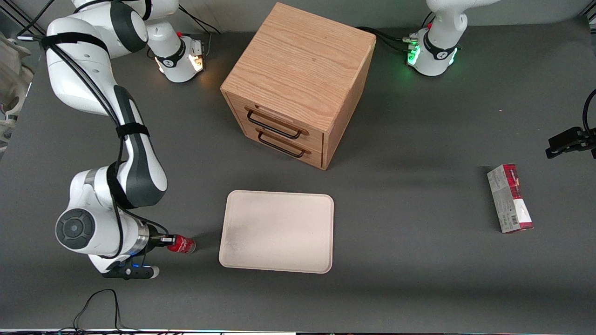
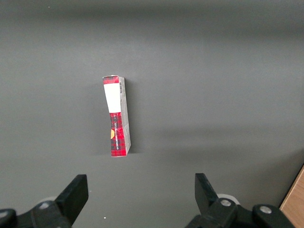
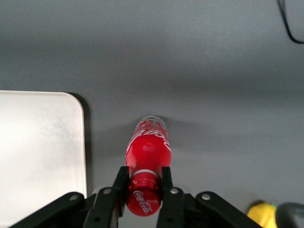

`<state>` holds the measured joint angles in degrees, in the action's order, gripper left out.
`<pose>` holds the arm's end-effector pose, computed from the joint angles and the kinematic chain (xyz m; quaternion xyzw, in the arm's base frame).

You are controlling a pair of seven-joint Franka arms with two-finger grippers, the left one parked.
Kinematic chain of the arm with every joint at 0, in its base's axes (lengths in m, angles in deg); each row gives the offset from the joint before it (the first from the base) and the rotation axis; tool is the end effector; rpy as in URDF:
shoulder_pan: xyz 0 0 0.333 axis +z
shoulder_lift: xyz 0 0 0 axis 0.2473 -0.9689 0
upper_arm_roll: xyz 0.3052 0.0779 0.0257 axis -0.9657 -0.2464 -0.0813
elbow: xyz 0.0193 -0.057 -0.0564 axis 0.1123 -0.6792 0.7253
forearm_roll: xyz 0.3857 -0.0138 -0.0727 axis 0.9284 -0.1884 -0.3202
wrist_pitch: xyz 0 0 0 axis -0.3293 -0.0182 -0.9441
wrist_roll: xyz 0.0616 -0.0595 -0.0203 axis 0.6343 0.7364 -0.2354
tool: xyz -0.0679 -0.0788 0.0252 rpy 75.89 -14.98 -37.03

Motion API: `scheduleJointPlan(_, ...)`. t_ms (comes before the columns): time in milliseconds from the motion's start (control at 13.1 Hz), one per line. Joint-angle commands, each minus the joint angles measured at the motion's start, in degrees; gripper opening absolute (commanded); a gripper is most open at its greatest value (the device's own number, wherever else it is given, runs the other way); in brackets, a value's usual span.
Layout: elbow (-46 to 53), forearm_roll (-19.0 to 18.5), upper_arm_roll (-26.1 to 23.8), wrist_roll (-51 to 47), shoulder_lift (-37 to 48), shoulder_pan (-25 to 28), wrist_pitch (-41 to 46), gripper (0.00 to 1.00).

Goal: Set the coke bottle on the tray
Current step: 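Lift the held bottle off the table with the right gripper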

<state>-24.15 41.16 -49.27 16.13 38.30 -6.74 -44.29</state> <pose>0.7525 0.1175 0.3525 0.9992 -0.0241 -0.0233 0.0195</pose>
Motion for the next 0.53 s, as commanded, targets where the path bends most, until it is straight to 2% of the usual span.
scheduleJointPlan(0,1.9,-0.6,0.0,-1.5,4.3,0.0,7.1,0.0)
scheduleJointPlan(152,5.7,-0.5,-0.1,-1.4,6.2,-0.2,14.9,0.0)
scheduleJointPlan(457,6.2,-0.2,-0.3,-1.6,11.3,-0.2,20.2,0.0)
